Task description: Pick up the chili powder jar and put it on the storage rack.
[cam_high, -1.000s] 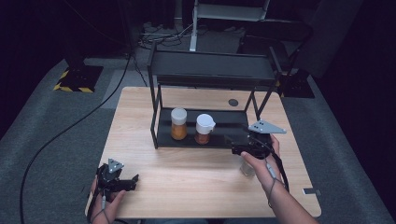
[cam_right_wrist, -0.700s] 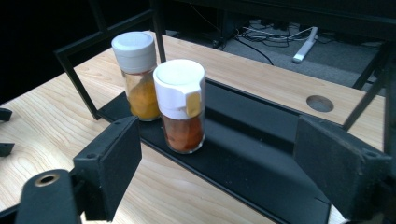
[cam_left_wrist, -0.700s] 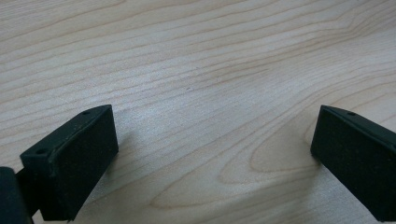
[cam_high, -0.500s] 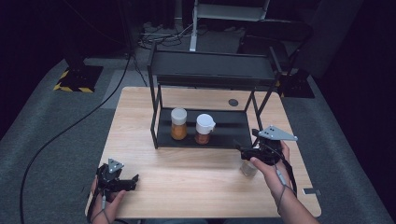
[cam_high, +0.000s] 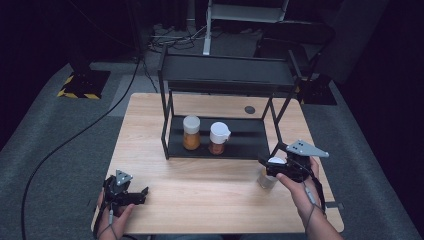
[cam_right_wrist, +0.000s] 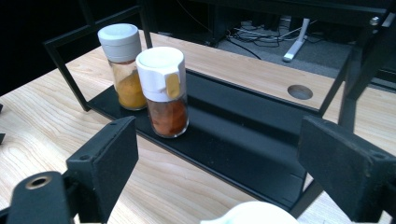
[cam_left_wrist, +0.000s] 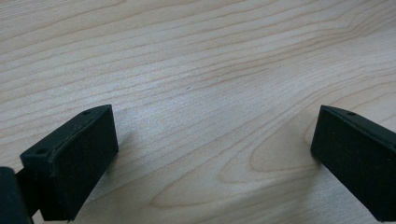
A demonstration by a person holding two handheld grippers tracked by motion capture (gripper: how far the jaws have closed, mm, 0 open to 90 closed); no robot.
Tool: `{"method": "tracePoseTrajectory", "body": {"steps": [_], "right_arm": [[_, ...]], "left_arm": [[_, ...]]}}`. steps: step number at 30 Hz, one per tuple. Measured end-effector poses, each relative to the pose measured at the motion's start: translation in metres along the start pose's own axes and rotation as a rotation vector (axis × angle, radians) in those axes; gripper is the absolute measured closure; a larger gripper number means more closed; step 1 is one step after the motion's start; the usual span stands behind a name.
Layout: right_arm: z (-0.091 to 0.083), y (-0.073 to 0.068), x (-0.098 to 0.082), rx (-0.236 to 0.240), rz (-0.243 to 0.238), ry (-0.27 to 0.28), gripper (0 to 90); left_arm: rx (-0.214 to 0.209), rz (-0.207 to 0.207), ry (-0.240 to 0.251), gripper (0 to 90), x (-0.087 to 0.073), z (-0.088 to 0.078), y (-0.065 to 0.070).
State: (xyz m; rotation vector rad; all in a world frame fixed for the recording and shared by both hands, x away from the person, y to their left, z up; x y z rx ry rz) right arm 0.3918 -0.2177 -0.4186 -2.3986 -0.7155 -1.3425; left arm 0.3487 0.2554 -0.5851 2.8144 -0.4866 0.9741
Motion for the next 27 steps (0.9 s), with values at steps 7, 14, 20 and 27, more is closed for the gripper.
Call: {"method": "tracePoseTrajectory", "body": {"steps": [7, 14, 20, 27], "right_arm": [[-0.007, 0.006, -0.006, -0.005, 0.002, 0.008, 12.2], [-0.01, 0.009, -0.013, -0.004, 0.007, 0.007, 11.7], [-0.012, 0.013, -0.021, -0.005, 0.011, 0.003, 11.6], [-0.015, 0.019, -0.028, -0.014, 0.021, 0.002, 11.5]], "left_arm": [[0.0, 0.0, 0.0, 0.3, 0.0, 0.0, 0.0], [0.0, 0.0, 0.0, 0.3, 0.0, 0.0, 0.0], [0.0, 0.0, 0.0, 0.3, 0.0, 0.0, 0.0], [0.0, 0.0, 0.0, 0.3, 0.0, 0.0, 0.0]]}}
Point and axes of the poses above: each handheld gripper's, and its own axes: z roughly forward along the jaws, x roughly out of its top, y roughly to its right, the point moved 5 cm from there along z, roughly forward along the jaws, and after that the axes turned 5 degrees about -y, right-handed, at the moved point
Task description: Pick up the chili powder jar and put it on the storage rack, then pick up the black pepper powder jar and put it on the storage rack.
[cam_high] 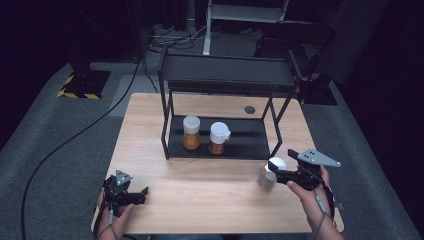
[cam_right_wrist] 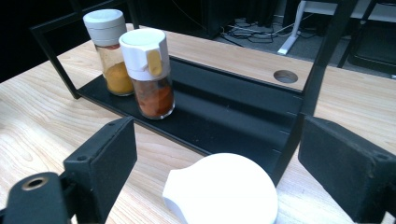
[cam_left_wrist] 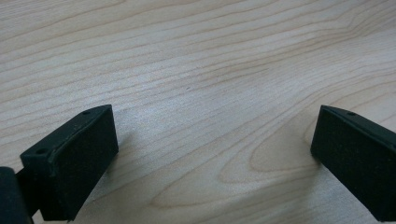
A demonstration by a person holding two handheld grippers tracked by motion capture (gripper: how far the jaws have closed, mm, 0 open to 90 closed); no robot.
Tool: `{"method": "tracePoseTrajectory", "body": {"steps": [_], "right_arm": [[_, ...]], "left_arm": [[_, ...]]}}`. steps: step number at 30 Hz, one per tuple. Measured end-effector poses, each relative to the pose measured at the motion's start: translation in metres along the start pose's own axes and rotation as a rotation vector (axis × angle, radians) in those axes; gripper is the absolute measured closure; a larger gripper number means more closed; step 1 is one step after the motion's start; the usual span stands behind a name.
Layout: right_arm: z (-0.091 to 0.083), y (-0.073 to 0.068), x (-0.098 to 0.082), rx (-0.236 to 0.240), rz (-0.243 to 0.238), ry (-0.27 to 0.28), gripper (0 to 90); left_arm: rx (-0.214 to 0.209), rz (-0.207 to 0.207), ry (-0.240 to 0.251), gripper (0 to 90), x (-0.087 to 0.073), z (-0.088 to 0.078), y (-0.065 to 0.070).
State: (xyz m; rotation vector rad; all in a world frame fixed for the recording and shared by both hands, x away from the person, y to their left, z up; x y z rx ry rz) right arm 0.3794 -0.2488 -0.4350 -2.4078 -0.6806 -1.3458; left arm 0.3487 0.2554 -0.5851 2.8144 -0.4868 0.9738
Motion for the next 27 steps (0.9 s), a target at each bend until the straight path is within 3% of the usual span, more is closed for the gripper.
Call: {"method": "tracePoseTrajectory", "body": {"steps": [27], "right_arm": [[0.005, 0.01, -0.038, -0.006, 0.016, -0.037, 10.1]], "left_arm": [[0.0, 0.001, 0.001, 0.3, 0.0, 0.0, 0.0]]}}
Point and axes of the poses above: each handheld gripper's, and its own axes: z roughly forward along the jaws, x roughly out of its top, y roughly to its right, the point moved 5 cm from there along z, roughly forward along the jaws, and after that the axes turned 5 degrees about -y, right-handed, at the moved point
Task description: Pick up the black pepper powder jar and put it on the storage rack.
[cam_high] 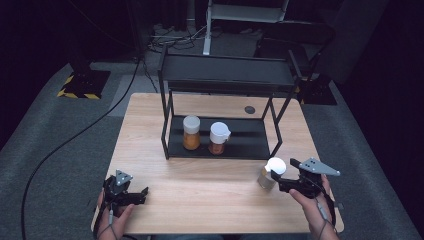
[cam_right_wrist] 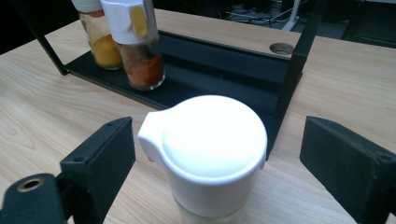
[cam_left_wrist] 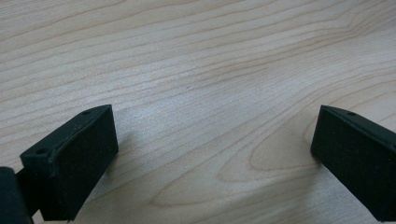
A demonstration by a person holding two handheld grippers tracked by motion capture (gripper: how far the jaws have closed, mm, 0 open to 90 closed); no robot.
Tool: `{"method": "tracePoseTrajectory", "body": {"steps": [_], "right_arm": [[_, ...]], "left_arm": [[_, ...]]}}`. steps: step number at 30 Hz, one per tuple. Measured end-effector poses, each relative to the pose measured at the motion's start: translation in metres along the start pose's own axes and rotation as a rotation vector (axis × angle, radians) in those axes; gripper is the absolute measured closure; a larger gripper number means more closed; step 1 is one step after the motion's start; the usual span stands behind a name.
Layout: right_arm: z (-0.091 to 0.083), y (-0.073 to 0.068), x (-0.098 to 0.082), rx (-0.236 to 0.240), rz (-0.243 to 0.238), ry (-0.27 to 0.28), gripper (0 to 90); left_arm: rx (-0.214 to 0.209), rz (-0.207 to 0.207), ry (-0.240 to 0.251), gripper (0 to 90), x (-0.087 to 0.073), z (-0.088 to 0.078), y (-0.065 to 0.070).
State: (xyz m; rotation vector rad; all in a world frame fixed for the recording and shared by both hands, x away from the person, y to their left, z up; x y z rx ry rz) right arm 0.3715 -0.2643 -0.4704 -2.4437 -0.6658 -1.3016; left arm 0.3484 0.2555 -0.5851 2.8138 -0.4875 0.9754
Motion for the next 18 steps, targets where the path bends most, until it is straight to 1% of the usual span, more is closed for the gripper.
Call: {"method": "tracePoseTrajectory", "body": {"steps": [7, 13, 18], "right_arm": [[0.005, 0.001, -0.01, 0.005, 0.006, -0.002, 9.9], [0.011, 0.001, -0.016, 0.009, -0.001, -0.01, 9.9], [0.017, 0.002, -0.022, 0.007, 0.006, -0.019, 9.9]], "left_arm": [[0.001, -0.001, -0.001, 0.3, 0.0, 0.0, 0.0], [0.001, -0.001, -0.001, 0.3, 0.0, 0.0, 0.0], [0.001, -0.001, -0.001, 0.3, 0.0, 0.0, 0.0]]}}
Point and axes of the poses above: each handheld gripper's, and its own axes: z roughly forward along the jaws, x roughly out of its top, y roughly to its right, the point moved 5 cm from there along z, roughly forward along the jaws, and after that the axes turned 5 degrees about -y, right-handed, at the moved point
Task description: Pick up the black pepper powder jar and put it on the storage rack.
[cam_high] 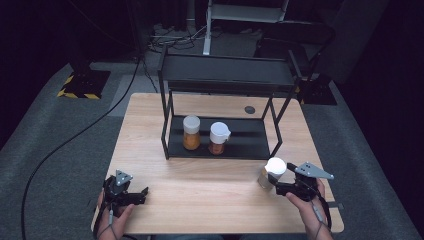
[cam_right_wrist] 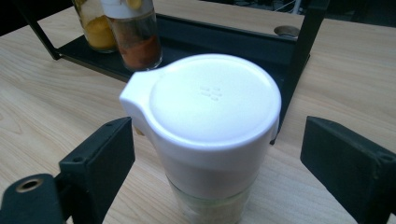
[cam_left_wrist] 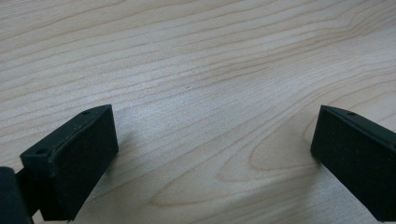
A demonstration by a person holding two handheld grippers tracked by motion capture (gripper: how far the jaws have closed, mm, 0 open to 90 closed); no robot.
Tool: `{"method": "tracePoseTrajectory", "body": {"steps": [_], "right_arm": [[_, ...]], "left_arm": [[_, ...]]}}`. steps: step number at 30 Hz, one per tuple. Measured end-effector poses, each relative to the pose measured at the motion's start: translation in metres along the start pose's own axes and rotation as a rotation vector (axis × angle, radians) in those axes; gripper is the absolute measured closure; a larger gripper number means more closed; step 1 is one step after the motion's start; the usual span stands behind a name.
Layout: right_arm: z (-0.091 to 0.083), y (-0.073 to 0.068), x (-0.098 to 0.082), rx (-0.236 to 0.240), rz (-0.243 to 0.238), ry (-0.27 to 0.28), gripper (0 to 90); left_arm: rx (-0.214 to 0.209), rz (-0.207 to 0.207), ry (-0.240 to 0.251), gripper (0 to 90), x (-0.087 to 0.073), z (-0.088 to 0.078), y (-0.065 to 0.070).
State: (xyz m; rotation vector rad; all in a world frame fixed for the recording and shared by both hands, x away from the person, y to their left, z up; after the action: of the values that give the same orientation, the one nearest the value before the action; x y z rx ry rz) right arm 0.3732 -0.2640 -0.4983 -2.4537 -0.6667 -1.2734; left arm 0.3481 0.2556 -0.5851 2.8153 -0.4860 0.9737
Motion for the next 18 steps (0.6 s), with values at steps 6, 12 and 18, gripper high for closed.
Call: {"method": "tracePoseTrajectory", "body": {"steps": [6, 12, 18], "right_arm": [[0.005, 0.0, -0.006, 0.001, 0.002, -0.006, 9.9], [0.011, -0.001, -0.01, -0.001, -0.003, -0.018, 9.9], [0.017, 0.0, -0.013, -0.003, -0.006, -0.028, 10.6]], "left_arm": [[0.0, 0.0, 0.001, 0.3, 0.0, 0.0, 0.0], [0.0, 0.0, 0.001, 0.3, 0.0, 0.0, 0.0], [-0.001, 0.0, 0.001, 0.3, 0.0, 0.0, 0.0]]}}
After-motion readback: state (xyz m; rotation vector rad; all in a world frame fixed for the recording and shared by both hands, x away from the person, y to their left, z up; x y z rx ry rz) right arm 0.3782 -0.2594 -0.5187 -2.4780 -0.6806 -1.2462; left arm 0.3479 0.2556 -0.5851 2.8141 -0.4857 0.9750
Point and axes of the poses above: each handheld gripper's, and its own axes: z roughly forward along the jaws, x roughly out of its top, y roughly to its right, the point moved 5 cm from there along z, roughly forward along the jaws, and after that the axes turned 5 degrees about -y, right-handed, at the moved point
